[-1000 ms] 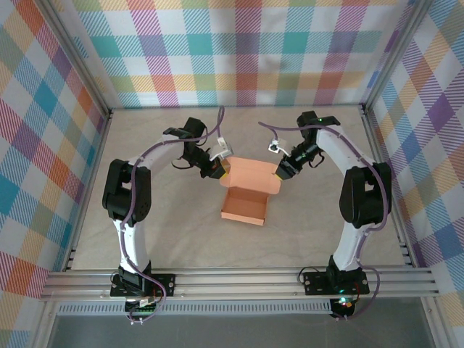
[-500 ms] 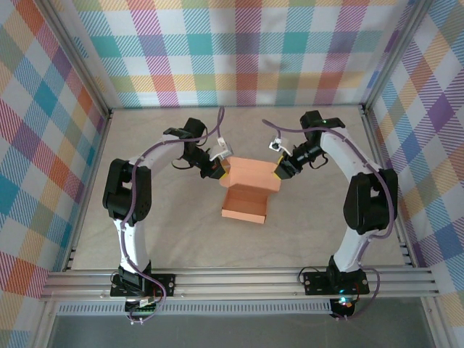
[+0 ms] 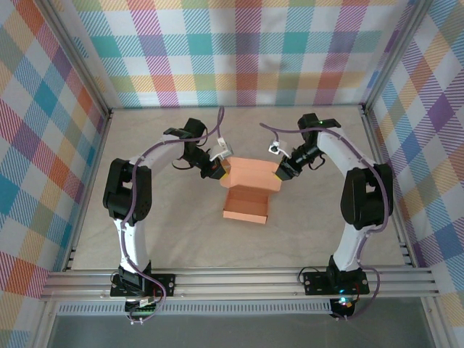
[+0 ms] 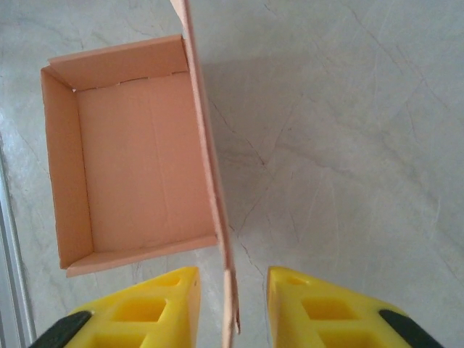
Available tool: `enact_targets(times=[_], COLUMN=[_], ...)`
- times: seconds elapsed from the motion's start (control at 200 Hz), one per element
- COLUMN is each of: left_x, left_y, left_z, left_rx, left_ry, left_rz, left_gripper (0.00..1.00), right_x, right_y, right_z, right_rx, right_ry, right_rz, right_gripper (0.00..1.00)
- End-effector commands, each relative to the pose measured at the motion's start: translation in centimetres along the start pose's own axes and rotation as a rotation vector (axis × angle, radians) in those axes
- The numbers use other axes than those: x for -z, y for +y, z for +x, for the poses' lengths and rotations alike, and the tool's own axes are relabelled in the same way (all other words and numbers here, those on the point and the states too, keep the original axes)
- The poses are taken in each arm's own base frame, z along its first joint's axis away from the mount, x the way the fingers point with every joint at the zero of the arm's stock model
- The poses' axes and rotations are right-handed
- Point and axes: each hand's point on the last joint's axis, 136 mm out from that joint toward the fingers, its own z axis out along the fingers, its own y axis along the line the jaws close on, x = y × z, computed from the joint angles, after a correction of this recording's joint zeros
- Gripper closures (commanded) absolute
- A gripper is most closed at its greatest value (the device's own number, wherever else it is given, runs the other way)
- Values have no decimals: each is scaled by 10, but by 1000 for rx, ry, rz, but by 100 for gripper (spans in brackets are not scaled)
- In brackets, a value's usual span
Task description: Fold the paper box
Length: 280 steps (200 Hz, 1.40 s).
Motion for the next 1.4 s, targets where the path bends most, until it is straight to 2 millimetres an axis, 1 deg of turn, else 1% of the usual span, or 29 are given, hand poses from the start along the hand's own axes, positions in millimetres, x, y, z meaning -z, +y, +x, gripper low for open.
enact_targets(times=[0.0,0.125,0.21,0.225,0.245,0.27,0.285,0.32,0.33,0.48,0.675,0.875,0.965,1.055,1.16,1.205,1.27,1.395], left_x=[5,5,5,5,5,5,5,5,5,5,9,15,16,16,15,13,9,6], left_y=[0,0,0,0,0,0,0,0,0,1,2,9,14,23,34,34,29,28], left_z=[-4,-4,-4,-4,-5,-5,-4,-5,-4,-5,-12,-22,-29,-36,-41,-43,-47,-51], left_rx=[12,16,15,16,15,15,17,16,16,19,21,48,62,89,146,162,168,218], left_ry=[-30,-28,-30,-29,-30,-31,-30,-31,-31,-32,-58,-94,-105,-111,-102,-100,-108,-122], left_rz=[25,25,27,27,26,27,29,28,29,22,-2,-81,-152,-266,-401,-432,-459,-523], left_gripper=[100,100,100,100,100,100,100,100,100,100,98,100,100,100,100,100,100,100], right_x=[-3,-4,-5,-5,-4,-4,-4,-3,-3,0,8,12,13,15,28,31,37,47], right_y=[5,6,7,7,7,7,7,7,7,7,6,6,5,-1,-21,-25,-26,-28], right_z=[4,4,4,4,3,2,2,2,1,0,-9,-26,-35,-41,-48,-48,-53,-55], right_rx=[-15,-16,-19,-19,-18,-18,-21,-21,-22,-9,41,59,45,11,-84,-93,-103,-213], right_ry=[9,6,5,3,0,-1,-2,-2,-3,7,-10,-49,-80,-97,-144,-159,-197,-247], right_rz=[-41,-53,-61,-62,-63,-63,-63,-63,-63,-26,108,256,328,434,614,658,712,773], right_gripper=[73,74,78,79,87,89,93,97,100,100,100,100,100,100,100,100,100,100])
